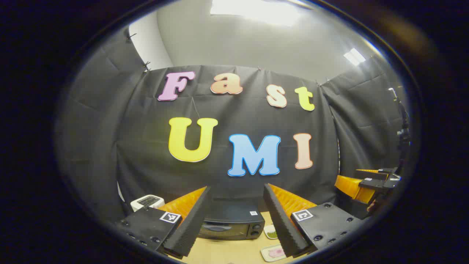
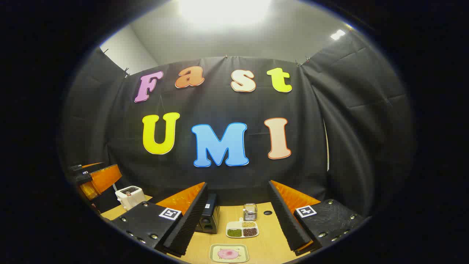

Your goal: Open the electric oven with the left hand, put the food in, and close the electric oven.

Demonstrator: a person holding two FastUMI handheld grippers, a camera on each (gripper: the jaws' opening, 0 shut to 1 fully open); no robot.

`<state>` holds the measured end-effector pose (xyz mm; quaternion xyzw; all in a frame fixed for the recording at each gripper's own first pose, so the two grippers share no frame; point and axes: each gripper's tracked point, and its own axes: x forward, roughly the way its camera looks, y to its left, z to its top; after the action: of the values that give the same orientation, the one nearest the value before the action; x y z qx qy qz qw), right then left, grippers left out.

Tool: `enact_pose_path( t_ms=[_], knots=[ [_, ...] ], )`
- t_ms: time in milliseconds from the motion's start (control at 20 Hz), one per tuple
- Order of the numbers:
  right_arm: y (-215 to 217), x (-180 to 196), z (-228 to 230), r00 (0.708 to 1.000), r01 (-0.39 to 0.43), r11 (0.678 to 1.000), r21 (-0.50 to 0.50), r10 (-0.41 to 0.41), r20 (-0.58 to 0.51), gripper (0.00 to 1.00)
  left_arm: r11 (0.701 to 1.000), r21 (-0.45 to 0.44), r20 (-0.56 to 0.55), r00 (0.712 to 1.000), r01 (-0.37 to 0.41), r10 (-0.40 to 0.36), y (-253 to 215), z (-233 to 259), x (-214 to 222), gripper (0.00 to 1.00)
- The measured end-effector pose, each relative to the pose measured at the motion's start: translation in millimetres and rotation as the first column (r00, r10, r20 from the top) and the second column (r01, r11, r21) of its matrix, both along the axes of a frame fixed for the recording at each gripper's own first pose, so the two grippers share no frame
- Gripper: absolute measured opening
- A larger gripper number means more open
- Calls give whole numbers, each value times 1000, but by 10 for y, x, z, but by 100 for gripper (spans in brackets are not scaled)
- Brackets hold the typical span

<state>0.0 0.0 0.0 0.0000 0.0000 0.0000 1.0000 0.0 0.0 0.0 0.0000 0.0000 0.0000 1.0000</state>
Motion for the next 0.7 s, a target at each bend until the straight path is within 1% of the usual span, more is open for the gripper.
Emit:
enact_pose_path(
  t_ms=[50, 150, 250, 450, 650, 700],
  knots=[
    [1, 14, 10, 1000, -3, 1000, 6, 3, 4, 98, 1000, -7, -1, 1000, 2, -2, -18, 5, 15, 99],
    [9, 47, 23, 1000, -7, 1000, 6, 7, 9, 98, 1000, -29, 11, 1000, -8, 8, -1, 33, 58, 92],
    [-23, 65, 10, 1000, -2, 1000, -5, 2, 12, 98, 999, -47, 4, 1000, -14, 14, 19, 11, 89, 98],
    [4, 85, 3, 1000, -14, 1000, -7, 14, 17, 98, 998, -62, 1, 1000, -24, 24, 72, 10, 115, 99],
    [-6, 113, -27, 1000, -5, 1000, -5, 5, 8, 98, 999, -38, 4, 1000, -13, 13, 36, 34, 130, 99],
    [5, 100, -29, 1000, -5, 1000, -4, 5, 8, 98, 999, -37, 9, 1000, -10, 10, 39, 21, 141, 95]
  ],
)
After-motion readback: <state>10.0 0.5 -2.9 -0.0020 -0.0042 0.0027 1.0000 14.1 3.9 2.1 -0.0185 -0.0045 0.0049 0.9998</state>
